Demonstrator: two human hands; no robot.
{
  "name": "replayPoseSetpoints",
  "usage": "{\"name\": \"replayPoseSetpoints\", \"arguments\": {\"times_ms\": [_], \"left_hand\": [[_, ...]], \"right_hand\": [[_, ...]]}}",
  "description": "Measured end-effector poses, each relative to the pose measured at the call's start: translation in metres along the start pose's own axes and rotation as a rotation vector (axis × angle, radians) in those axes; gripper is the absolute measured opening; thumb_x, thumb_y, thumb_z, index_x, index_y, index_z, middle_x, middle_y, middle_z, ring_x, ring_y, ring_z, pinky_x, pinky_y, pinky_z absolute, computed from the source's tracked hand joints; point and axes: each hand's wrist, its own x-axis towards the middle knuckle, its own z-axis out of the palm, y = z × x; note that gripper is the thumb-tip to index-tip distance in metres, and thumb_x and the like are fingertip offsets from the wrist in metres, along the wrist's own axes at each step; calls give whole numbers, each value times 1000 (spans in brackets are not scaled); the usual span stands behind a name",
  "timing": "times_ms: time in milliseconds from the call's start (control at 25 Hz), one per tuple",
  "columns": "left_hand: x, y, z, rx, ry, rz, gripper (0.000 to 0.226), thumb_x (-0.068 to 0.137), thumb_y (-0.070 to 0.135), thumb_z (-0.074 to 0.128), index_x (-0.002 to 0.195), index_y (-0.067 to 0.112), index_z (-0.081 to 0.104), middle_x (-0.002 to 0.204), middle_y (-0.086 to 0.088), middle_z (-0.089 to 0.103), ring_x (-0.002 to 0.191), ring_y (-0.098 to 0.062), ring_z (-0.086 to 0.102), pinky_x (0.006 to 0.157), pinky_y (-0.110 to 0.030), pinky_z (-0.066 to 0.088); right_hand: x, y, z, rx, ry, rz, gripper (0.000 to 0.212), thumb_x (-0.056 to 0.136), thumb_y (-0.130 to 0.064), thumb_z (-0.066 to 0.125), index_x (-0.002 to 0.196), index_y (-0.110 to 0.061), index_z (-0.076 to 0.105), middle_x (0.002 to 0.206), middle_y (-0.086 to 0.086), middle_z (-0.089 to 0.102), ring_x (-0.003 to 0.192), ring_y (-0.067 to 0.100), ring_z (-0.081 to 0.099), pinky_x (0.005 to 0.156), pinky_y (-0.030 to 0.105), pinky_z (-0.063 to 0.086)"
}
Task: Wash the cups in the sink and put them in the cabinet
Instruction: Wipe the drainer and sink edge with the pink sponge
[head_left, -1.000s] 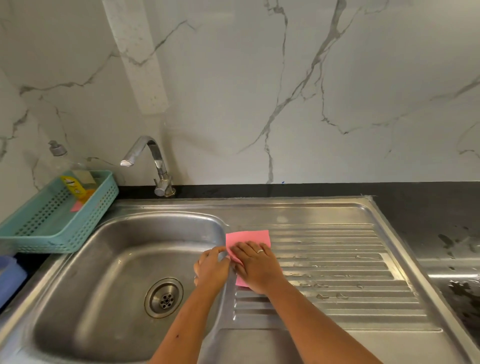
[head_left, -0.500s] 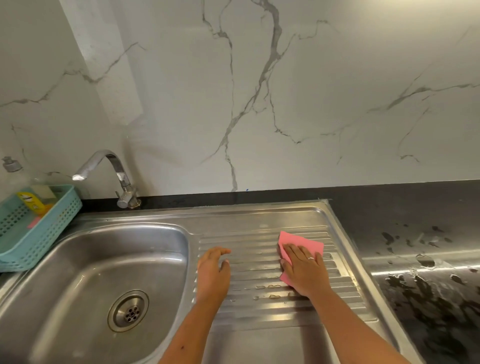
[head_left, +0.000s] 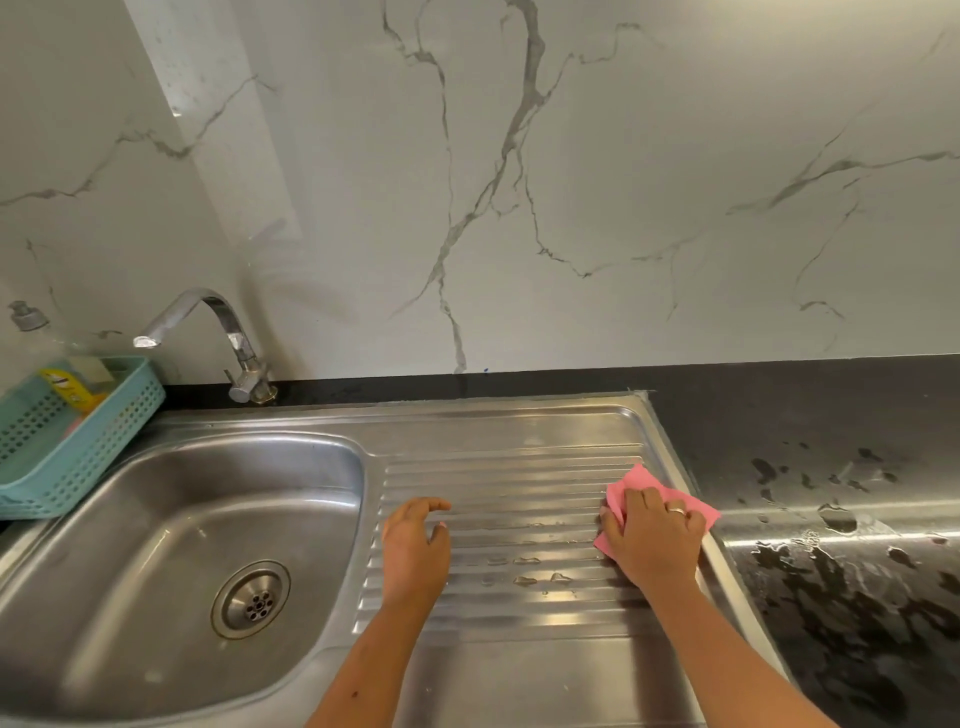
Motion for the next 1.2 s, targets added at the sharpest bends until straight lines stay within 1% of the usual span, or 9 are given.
{"name": "replayPoseSetpoints", "arguments": {"times_ms": [160,280,360,440,520,840,1000,1120,1200], "left_hand": [[3,-14,-12,13,28,-74,29,90,3,52,111,19,64,120,2,57,111,-10,47,91,-20,36],[8,-22,-17,3,28,-103,29,90,3,52,111,19,64,122,0,57,112,-14,49,89,-21,36],[10,-24,-15,4,22,-110,29,89,3,52,109,21,64,122,1,58,113,-16,51,89,-22,39],[9,-25,-10,1,3,-115,30,88,4,53,108,24,64,120,3,58,109,-16,53,90,-24,44],[8,-25,-5,1,-20,-113,31,88,4,54,107,27,63,120,4,58,110,-16,54,91,-25,46],[18,-46,-37,35,6,-163,30,87,5,54,108,23,64,121,2,58,118,-20,47,93,-25,39],[17,-65,-57,64,43,-200,32,83,4,56,107,22,66,121,-1,61,118,-23,48,98,-30,39],[18,-73,-71,49,92,-255,34,84,2,53,108,22,66,121,-1,59,120,-23,46,101,-33,39],[18,-79,-79,40,119,-275,34,83,2,53,107,22,66,121,-1,58,121,-24,45,103,-36,39]], "right_hand": [[7,4,8,56,75,-78,55,88,-64,32,91,-17,60,88,2,61,77,24,58,76,38,41],[5,-1,19,100,30,-12,66,93,-59,18,107,-9,60,108,18,62,104,40,57,88,51,45],[6,-12,20,116,-6,73,74,90,-61,21,123,-4,56,125,27,55,121,48,46,99,57,37],[5,-31,15,120,-76,157,82,91,-65,23,138,-2,42,141,28,41,131,46,35,108,55,28],[-2,-55,12,120,-103,138,86,90,-67,20,146,-3,29,150,25,28,138,40,27,114,51,22],[-37,-180,12,202,-172,-179,91,90,-69,20,148,0,13,153,29,16,142,41,15,116,48,11],[-51,-235,11,188,-250,-517,89,87,-64,5,149,-1,5,155,25,7,144,39,7,118,47,6],[-50,-268,14,195,-260,-711,81,88,-55,7,149,-1,10,157,21,8,145,36,5,119,46,5],[-47,-274,14,238,-237,-782,87,82,-57,6,145,0,25,152,20,25,142,35,21,117,45,15]]}}
